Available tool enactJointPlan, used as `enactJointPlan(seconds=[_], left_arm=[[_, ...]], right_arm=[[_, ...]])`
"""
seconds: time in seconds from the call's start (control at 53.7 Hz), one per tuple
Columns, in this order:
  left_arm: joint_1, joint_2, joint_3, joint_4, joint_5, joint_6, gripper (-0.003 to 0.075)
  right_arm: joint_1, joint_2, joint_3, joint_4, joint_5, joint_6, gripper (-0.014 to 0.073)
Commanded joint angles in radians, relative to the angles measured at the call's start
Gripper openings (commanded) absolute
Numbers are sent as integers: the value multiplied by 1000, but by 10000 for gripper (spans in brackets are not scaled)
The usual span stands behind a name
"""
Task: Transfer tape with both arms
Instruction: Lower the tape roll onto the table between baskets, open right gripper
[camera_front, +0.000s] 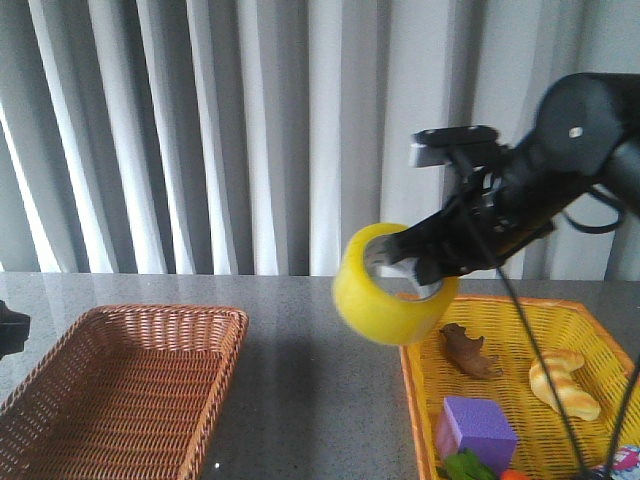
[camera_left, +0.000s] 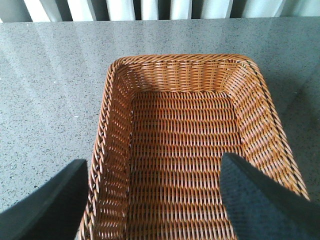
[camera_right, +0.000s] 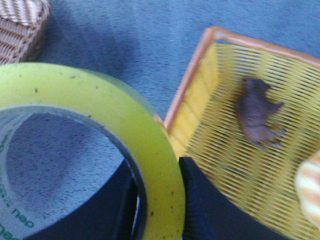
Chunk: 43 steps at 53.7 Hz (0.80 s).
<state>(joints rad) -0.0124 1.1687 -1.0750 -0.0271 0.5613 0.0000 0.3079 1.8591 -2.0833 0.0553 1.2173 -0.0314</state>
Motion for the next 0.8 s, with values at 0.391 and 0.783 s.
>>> enactJointPlan(seconds=[0.391, 0.783], left_arm=[[-9, -20, -36, -11, -62, -10, 517], [-9, -20, -36, -11, -63, -10, 517]], right_arm=[[160, 249, -77, -126, -48, 128, 120], [160, 320, -77, -125, -70, 82, 125]])
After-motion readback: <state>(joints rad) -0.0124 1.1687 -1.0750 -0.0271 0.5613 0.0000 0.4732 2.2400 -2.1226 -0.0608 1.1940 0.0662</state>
